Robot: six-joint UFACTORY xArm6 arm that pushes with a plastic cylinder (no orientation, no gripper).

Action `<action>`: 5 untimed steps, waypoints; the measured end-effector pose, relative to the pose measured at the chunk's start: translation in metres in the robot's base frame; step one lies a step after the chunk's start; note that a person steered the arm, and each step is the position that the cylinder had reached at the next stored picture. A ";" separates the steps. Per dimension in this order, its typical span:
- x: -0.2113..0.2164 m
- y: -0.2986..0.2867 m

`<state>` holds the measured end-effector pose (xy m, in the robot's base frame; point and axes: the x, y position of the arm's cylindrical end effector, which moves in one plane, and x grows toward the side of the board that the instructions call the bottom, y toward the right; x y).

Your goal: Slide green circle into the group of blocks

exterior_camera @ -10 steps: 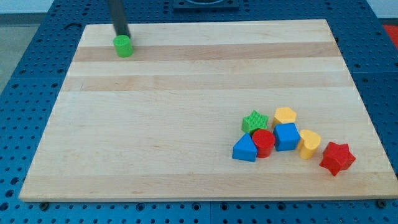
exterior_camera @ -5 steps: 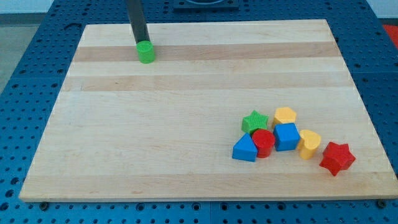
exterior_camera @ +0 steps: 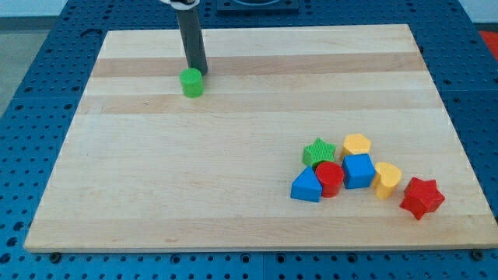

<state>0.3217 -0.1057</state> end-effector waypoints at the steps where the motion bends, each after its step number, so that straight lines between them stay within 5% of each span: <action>1: 0.025 -0.015; 5: 0.121 -0.074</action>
<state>0.4430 -0.1794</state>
